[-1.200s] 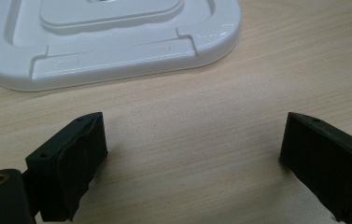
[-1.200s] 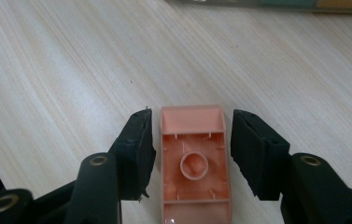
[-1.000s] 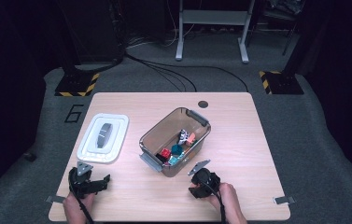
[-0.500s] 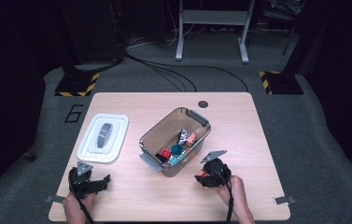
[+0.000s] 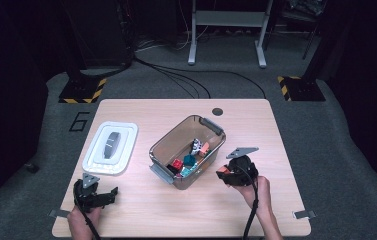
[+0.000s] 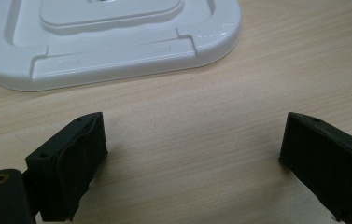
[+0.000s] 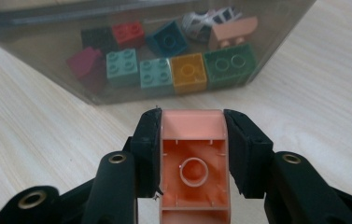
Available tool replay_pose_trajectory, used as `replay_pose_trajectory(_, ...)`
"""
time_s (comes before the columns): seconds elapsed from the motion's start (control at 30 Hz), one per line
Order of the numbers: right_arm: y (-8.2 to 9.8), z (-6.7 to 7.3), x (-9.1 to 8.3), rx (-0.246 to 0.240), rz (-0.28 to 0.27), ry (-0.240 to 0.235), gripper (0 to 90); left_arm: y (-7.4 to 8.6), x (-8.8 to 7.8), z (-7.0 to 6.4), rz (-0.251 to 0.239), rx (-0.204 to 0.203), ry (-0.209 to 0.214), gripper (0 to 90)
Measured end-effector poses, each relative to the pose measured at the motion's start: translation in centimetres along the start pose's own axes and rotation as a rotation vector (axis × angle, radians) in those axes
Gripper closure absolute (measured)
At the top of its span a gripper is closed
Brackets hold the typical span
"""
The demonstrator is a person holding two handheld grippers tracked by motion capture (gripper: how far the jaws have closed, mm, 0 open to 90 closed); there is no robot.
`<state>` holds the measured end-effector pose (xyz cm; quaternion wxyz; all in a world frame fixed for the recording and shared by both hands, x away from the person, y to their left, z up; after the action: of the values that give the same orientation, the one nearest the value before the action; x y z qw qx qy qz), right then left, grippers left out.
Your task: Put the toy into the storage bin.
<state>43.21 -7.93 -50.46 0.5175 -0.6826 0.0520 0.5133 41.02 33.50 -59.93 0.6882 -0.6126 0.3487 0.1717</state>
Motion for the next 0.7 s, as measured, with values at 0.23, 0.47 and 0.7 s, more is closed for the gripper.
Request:
replay_pose_trajectory(0.23, -2.5, -0.7, -1.6, -0.022, -0.039, 0.025, 58.5, 0.0, 0.0, 0.0, 0.000, 0.002, -0.001, 7.1)
replay_pose_trajectory(0.47, -4.9, -0.8, -2.8, -0.021, -0.082, 0.032, 58.5, 0.0, 0.0, 0.0, -0.001, -0.001, -0.001, 7.0)
replay_pose_trajectory(0.7, -7.7, -0.2, -3.1, -0.048, -0.124, 0.015, 58.5, 0.0, 0.0, 0.0, -0.001, -0.002, -0.002, 7.0)
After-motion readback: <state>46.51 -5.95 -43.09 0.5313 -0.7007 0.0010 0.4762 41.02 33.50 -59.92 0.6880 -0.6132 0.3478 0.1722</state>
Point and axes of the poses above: each handheld gripper's, and its own axes: x roughly forward along the jaws, y roughly out of its underside, z roughly to its left, the point moved 10 cm from there along x, roughly forward along the jaws, and after that the axes turned 1 degree about z, right-handed, at the moved point
